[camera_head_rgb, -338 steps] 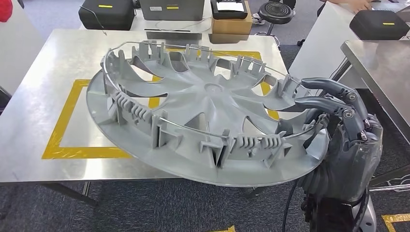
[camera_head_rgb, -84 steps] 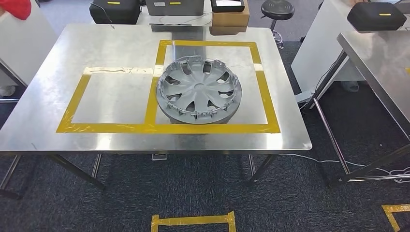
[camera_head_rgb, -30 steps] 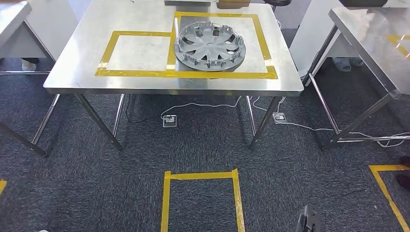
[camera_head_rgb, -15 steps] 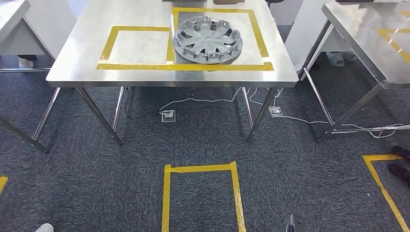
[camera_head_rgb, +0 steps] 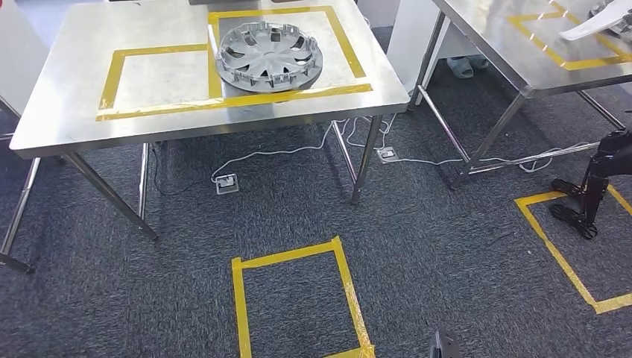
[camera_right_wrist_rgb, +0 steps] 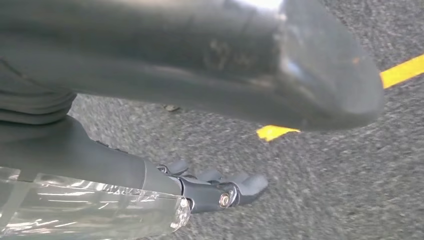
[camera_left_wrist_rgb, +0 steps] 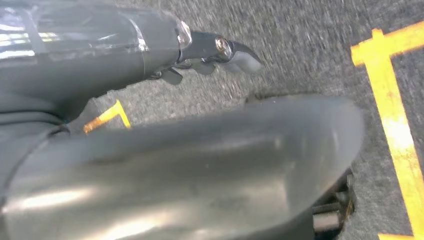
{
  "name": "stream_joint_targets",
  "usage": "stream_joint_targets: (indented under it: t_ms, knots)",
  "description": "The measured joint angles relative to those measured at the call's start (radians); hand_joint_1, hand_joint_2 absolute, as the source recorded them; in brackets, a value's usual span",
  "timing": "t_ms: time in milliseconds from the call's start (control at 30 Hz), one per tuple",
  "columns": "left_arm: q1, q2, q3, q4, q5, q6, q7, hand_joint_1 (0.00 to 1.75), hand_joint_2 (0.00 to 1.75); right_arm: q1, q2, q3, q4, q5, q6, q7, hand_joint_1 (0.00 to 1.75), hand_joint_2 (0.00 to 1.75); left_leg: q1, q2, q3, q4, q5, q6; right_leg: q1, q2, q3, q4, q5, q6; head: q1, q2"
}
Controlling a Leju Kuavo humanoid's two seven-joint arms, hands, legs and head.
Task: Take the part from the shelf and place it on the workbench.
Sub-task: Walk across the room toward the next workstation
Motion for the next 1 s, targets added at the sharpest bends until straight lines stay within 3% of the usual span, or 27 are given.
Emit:
stream_joint_targets:
  t_ms: [67, 167, 233, 267, 300, 367, 433, 500, 533, 600, 633, 667, 733, 767, 833, 900, 933, 967, 1000]
  knots:
    - [-0.001, 0.001, 0.0, 0.0, 0.001, 0.0, 0.0, 0.0, 0.0, 0.001, -0.001, 0.003, 0.004, 0.0, -0.002, 0.004, 0.0, 0.0, 0.001, 0.028, -0.004, -0.002, 0.005, 0.016, -0.001, -0.022, -0.019, 0.026, -0.017, 0.01, 0.006, 0.0]
    - [0.003, 0.001, 0.0, 0.0, 0.003, 0.0, 0.001, 0.0, 0.0, -0.005, -0.004, 0.009, 0.006, -0.001, -0.005, 0.014, 0.0, 0.0, -0.001, 0.077, -0.014, -0.003, 0.01, 0.028, -0.002, -0.089, -0.09, 0.185, -0.107, 0.025, 0.026, 0.0]
    - [0.007, 0.001, 0.0, 0.0, 0.006, 0.001, 0.001, 0.0, 0.0, -0.004, -0.003, 0.017, 0.006, 0.001, -0.004, 0.02, 0.0, 0.0, -0.003, 0.11, -0.018, -0.003, 0.01, 0.029, -0.006, -0.101, -0.117, 0.265, -0.134, 0.028, 0.032, 0.0]
    - [0.007, 0.0, 0.0, 0.0, 0.008, 0.001, 0.0, 0.0, 0.0, -0.001, -0.003, 0.02, 0.006, 0.002, -0.002, 0.024, 0.0, 0.0, -0.004, 0.124, -0.019, -0.003, 0.011, 0.029, -0.006, -0.105, -0.106, 0.256, -0.12, 0.027, 0.035, 0.0]
    - [0.006, -0.001, 0.0, 0.0, 0.009, 0.002, 0.0, 0.0, 0.0, 0.001, -0.003, 0.021, 0.007, 0.003, 0.0, 0.027, 0.0, 0.0, -0.005, 0.137, -0.018, -0.003, 0.01, 0.029, -0.006, -0.111, -0.078, 0.209, -0.091, 0.023, 0.037, 0.0]
    - [0.003, -0.005, 0.0, 0.0, 0.01, 0.002, 0.005, 0.0, 0.0, 0.0, -0.005, 0.022, 0.009, 0.005, 0.003, 0.039, 0.0, 0.0, -0.008, 0.161, -0.017, -0.004, 0.01, 0.027, 0.001, -0.147, -0.005, 0.075, -0.037, 0.012, 0.041, 0.0]
    - [0.001, -0.009, 0.0, -0.001, 0.007, 0.002, 0.024, 0.0, 0.0, -0.003, -0.005, 0.028, 0.01, 0.01, 0.004, 0.059, 0.0, 0.0, -0.011, 0.181, -0.017, -0.006, 0.012, 0.019, 0.011, -0.177, 0.03, 0.0, -0.024, -0.001, 0.044, 0.0]
    - [-0.001, -0.01, 0.0, -0.001, 0.001, 0.001, 0.054, 0.0, 0.0, 0.0, -0.002, 0.039, 0.011, 0.018, 0.004, 0.078, 0.0, 0.0, -0.011, 0.201, -0.012, -0.013, 0.016, 0.007, 0.016, -0.166, 0.029, -0.012, -0.023, -0.01, 0.046, 0.0]
    - [-0.002, -0.008, 0.0, -0.001, -0.001, 0.0, 0.068, 0.0, 0.0, 0.004, 0.002, 0.045, 0.012, 0.02, 0.004, 0.084, 0.0, 0.0, -0.01, 0.191, -0.008, -0.015, 0.013, 0.001, 0.015, -0.157, 0.031, -0.021, -0.018, -0.014, 0.047, 0.0]
    - [-0.004, -0.003, 0.0, -0.001, -0.005, -0.001, 0.087, 0.0, 0.0, 0.006, 0.015, 0.055, 0.014, 0.025, 0.005, 0.088, 0.0, 0.0, -0.009, 0.13, -0.022, 0.021, -0.018, -0.006, 0.01, -0.138, 0.038, -0.042, -0.003, -0.027, 0.043, 0.0]
    - [-0.004, 0.0, 0.0, 0.0, -0.006, -0.002, 0.092, 0.0, 0.0, 0.005, 0.022, 0.061, 0.015, 0.027, 0.006, 0.089, 0.0, 0.0, -0.008, 0.092, -0.045, 0.069, -0.047, -0.006, 0.008, -0.127, 0.039, -0.047, 0.002, -0.032, 0.036, 0.0]
    - [-0.003, 0.004, 0.0, 0.0, -0.007, -0.002, 0.095, 0.0, 0.0, 0.003, 0.029, 0.066, 0.015, 0.029, 0.006, 0.089, 0.0, 0.0, -0.009, 0.073, -0.077, 0.133, -0.078, -0.005, 0.009, -0.115, 0.037, -0.048, 0.004, -0.036, 0.026, 0.0]
    - [0.0, 0.009, 0.0, 0.0, -0.008, -0.002, 0.098, 0.0, 0.0, 0.003, 0.04, 0.073, 0.016, 0.03, 0.007, 0.089, 0.0, 0.0, -0.012, 0.071, -0.128, 0.23, -0.103, -0.004, 0.013, -0.087, 0.035, -0.044, 0.004, -0.038, 0.01, 0.0]
    - [0.001, 0.011, 0.0, 0.0, -0.008, -0.002, 0.1, 0.0, 0.0, 0.005, 0.044, 0.076, 0.016, 0.03, 0.008, 0.089, 0.0, 0.0, -0.014, 0.072, -0.134, 0.234, -0.088, -0.004, 0.015, -0.073, 0.035, -0.042, 0.003, -0.039, 0.005, 0.0]
    - [0.0, 0.015, 0.0, 0.0, -0.009, -0.001, 0.106, 0.0, 0.0, 0.006, 0.049, 0.084, 0.017, 0.031, 0.013, 0.089, 0.0, 0.0, -0.015, 0.054, -0.098, 0.141, -0.013, 0.0, 0.015, -0.046, 0.035, -0.032, -0.001, -0.037, -0.003, 0.0]
    - [0.0, 0.02, 0.0, 0.0, -0.011, 0.002, 0.11, 0.0, 0.0, 0.003, 0.054, 0.093, 0.018, 0.032, 0.02, 0.088, 0.0, 0.0, -0.009, -0.006, -0.051, 0.032, 0.033, 0.004, 0.015, -0.02, 0.028, -0.016, -0.009, -0.03, -0.01, 0.0]
    - [0.0, 0.023, 0.0, 0.0, -0.012, 0.003, 0.107, 0.0, 0.0, 0.002, 0.057, 0.096, 0.019, 0.031, 0.022, 0.087, 0.0, 0.0, -0.008, -0.028, -0.039, 0.003, 0.038, 0.005, 0.013, -0.007, 0.022, -0.009, -0.012, -0.025, -0.01, 0.0]
    - [0.001, 0.024, 0.0, 0.0, -0.014, 0.004, 0.098, 0.0, 0.0, 0.001, 0.06, 0.099, 0.019, 0.029, 0.024, 0.085, 0.0, 0.0, -0.008, -0.034, -0.034, -0.005, 0.032, 0.007, 0.01, 0.007, 0.016, -0.006, -0.013, -0.018, -0.01, 0.0]
    - [0.001, 0.025, 0.0, 0.0, -0.017, 0.005, 0.085, 0.0, 0.0, 0.001, 0.064, 0.102, 0.02, 0.024, 0.026, 0.08, 0.0, 0.0, -0.01, -0.021, -0.031, -0.009, 0.031, 0.009, 0.007, 0.022, 0.011, -0.005, -0.011, -0.013, -0.009, 0.0]
